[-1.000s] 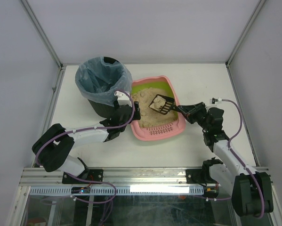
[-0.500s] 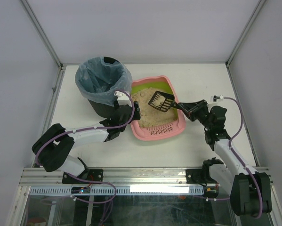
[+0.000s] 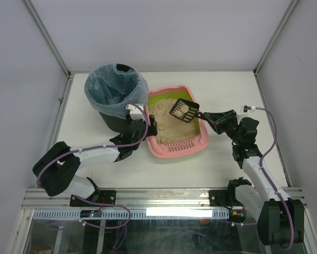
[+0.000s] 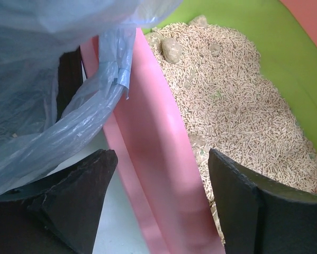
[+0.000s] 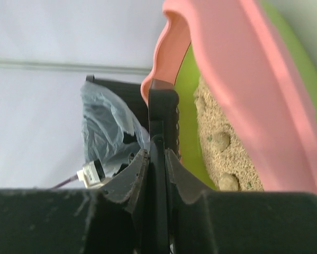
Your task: Clean the litter box
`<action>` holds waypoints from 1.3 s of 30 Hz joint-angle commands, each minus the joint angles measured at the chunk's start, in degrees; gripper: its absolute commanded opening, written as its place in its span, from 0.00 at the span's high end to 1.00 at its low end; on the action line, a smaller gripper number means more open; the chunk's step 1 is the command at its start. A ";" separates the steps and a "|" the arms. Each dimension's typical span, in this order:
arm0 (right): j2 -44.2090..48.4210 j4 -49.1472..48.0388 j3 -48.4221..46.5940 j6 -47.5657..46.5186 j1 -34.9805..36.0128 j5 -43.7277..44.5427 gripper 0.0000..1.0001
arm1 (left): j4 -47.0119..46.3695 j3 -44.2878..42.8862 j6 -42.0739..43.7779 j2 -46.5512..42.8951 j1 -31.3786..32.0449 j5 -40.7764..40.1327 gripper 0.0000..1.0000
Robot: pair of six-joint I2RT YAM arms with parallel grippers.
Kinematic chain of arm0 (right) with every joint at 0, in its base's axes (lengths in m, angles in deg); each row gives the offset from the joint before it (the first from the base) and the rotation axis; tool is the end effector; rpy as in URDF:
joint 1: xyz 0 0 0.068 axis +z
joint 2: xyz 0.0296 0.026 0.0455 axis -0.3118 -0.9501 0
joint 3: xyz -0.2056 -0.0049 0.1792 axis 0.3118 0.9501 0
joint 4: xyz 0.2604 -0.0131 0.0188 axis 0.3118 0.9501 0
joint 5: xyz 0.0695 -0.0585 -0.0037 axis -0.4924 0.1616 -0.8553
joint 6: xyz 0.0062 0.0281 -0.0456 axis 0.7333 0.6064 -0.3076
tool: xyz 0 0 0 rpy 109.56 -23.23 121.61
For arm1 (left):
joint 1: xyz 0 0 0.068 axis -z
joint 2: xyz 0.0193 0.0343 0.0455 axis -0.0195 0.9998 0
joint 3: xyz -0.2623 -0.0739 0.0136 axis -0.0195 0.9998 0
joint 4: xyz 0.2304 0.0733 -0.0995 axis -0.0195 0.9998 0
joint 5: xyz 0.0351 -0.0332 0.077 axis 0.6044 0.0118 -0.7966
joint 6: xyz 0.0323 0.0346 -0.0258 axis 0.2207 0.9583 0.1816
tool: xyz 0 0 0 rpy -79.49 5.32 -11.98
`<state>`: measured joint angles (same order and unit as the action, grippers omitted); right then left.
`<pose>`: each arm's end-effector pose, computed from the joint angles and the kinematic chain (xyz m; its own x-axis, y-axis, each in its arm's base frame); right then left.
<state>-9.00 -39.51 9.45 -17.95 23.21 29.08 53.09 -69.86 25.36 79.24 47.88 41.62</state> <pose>0.2038 0.0328 0.2403 -0.5174 0.8156 -0.2589 0.0035 0.3046 0.9525 0.2128 -0.1995 0.1945 -0.3902 -0.0812 -0.9172 0.1661 0.9736 -0.1568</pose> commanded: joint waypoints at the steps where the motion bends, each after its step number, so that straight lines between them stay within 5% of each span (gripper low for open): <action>1: 0.87 -4.15 -2.36 0.67 0.57 -0.20 1.00 | -4.00 0.30 -0.49 -2.32 -0.29 0.82 0.24; 3: -2.14 -5.26 -4.28 -0.90 1.74 -3.66 1.00 | -4.03 0.44 -0.62 -2.55 -0.31 0.45 0.24; 6: 2.91 -3.35 -0.60 3.16 -0.69 3.86 1.00 | -4.03 0.48 -0.74 -2.70 -0.34 0.89 0.24; 9: -1.98 -3.12 -6.09 -1.86 2.62 -2.74 1.00 | -4.06 0.55 -0.75 -2.80 -0.33 0.48 0.23; 13: 1.92 -0.45 -4.80 1.24 0.77 3.70 1.00 | -4.03 0.47 -0.79 -2.70 -0.31 1.25 0.24; 25: -12.50 7.66 -34.50 -0.26 7.81 9.48 1.00 | -4.13 0.27 -0.67 -2.12 -0.33 1.56 0.25; 39: -43.11 18.18 -75.84 -30.15 29.14 15.77 1.00 | -4.13 -0.10 -0.22 -1.16 -0.29 1.46 0.25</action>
<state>-47.67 -21.35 -57.15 -34.43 49.00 43.88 53.02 -69.66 25.36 78.67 47.88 42.71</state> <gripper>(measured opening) 0.175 0.751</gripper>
